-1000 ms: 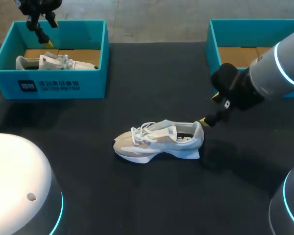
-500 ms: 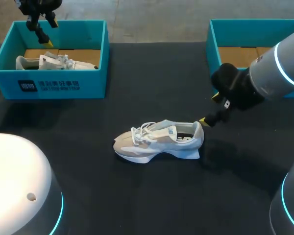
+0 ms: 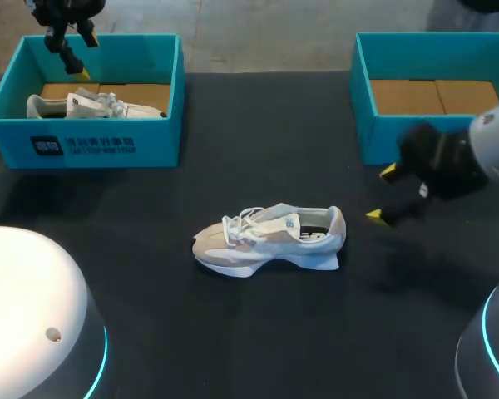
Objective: Take the shoe out of the shoebox, open the shoe tongue, remove and reinsert the insole, then place the shoe into the shoebox
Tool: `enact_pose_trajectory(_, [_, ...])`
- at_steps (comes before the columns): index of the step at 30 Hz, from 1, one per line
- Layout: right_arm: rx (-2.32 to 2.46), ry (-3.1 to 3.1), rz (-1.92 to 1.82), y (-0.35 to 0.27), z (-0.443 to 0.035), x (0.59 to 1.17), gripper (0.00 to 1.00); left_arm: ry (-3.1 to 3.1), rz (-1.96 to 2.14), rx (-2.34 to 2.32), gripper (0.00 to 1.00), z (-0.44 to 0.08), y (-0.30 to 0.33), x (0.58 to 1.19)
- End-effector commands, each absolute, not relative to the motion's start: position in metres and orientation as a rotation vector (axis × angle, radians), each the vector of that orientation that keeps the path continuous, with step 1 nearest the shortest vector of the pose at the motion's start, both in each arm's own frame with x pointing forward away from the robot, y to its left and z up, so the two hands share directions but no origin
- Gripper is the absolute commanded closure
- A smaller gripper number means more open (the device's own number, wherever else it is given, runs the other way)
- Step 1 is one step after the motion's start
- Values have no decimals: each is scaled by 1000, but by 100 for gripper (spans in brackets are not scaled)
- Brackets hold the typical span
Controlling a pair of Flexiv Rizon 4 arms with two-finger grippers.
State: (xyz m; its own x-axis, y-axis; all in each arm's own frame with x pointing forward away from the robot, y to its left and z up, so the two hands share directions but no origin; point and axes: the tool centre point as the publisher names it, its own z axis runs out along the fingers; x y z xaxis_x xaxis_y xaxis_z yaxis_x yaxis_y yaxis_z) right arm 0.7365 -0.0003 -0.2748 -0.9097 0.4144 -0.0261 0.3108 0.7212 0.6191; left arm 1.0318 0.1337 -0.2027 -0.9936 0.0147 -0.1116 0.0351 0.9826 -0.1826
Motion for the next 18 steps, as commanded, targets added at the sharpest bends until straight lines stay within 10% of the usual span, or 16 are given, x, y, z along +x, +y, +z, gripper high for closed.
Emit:
enact_pose_trajectory(1, [534, 2670, 1137, -28, -287, 728, 0, 3016, -281, 40, 0, -203, 134, 1031])
enact_pose_trajectory(18, [164, 2657, 1296, -59, -336, 739, 0, 3016, -281, 40, 0, -203, 134, 1031])
